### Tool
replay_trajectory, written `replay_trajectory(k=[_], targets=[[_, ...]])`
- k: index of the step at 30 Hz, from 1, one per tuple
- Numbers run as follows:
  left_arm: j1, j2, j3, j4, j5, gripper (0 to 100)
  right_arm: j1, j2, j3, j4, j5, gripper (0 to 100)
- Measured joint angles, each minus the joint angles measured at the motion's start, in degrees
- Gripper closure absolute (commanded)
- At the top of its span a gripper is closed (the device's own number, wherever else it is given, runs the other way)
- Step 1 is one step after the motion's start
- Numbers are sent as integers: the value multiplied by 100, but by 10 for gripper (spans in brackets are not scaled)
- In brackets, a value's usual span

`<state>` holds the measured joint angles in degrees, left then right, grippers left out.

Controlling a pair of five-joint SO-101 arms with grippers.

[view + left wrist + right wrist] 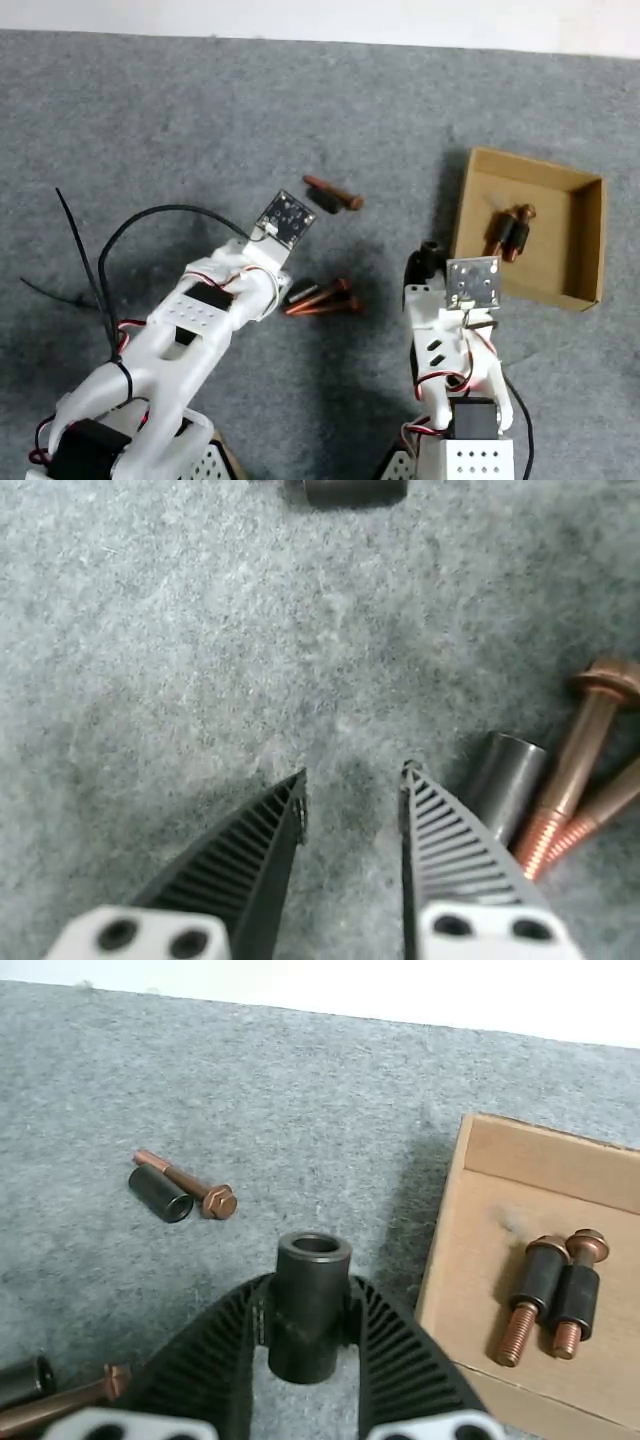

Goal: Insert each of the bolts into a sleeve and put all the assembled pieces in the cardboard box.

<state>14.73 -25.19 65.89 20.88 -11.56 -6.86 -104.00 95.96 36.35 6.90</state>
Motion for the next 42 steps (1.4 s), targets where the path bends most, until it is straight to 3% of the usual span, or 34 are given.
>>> replay_trajectory(k=[31,42], targets=[[-9,0,0,62,0,852,18,0,0,0,0,993],[141,527,-1495,607,0,849,18,0,0,0,0,993]])
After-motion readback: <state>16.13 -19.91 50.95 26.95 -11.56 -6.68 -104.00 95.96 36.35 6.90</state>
